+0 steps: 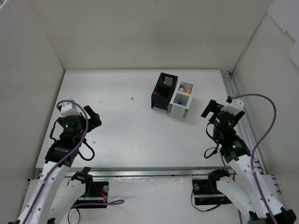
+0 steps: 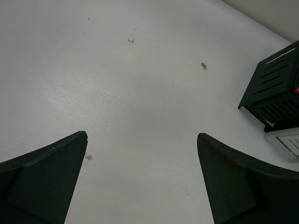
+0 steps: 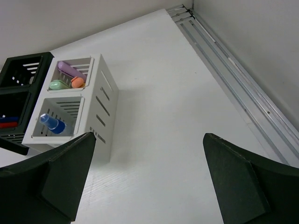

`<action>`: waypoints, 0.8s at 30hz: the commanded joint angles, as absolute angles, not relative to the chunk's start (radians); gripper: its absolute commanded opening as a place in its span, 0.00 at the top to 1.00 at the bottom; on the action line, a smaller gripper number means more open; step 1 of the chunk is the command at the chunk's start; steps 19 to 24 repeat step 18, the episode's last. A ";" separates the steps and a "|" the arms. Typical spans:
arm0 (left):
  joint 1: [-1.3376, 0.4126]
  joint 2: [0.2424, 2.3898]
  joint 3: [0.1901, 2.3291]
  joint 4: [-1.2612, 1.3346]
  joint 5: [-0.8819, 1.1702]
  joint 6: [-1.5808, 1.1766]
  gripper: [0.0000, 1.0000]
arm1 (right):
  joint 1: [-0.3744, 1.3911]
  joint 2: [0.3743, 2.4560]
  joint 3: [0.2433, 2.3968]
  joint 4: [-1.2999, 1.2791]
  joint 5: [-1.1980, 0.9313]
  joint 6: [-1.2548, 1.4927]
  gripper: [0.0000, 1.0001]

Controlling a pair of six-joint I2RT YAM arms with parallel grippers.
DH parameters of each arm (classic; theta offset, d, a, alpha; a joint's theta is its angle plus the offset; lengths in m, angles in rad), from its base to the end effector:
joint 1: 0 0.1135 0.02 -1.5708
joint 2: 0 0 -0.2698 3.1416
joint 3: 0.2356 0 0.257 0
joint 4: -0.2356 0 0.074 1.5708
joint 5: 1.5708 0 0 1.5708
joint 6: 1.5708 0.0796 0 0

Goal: Sort the stationery into containers
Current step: Reset both arms

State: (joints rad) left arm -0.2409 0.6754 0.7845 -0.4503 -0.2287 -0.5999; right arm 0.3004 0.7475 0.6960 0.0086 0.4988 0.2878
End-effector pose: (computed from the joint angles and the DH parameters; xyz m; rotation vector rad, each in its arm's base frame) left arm 0.1928 -0.0288 0.3183 -0.4939 1.8536 -0.3505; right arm 0.2200 0.0283 0.3378 0.3715 1.5652 0.0530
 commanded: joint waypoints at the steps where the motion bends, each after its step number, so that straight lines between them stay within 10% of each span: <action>1: -0.235 0.675 0.804 -0.385 -0.224 -0.558 0.00 | 0.298 0.625 0.643 -0.049 0.575 0.383 0.02; 24: -0.235 0.626 0.750 -0.413 -0.245 -0.586 0.00 | 0.298 0.580 0.598 -0.149 0.587 0.439 0.02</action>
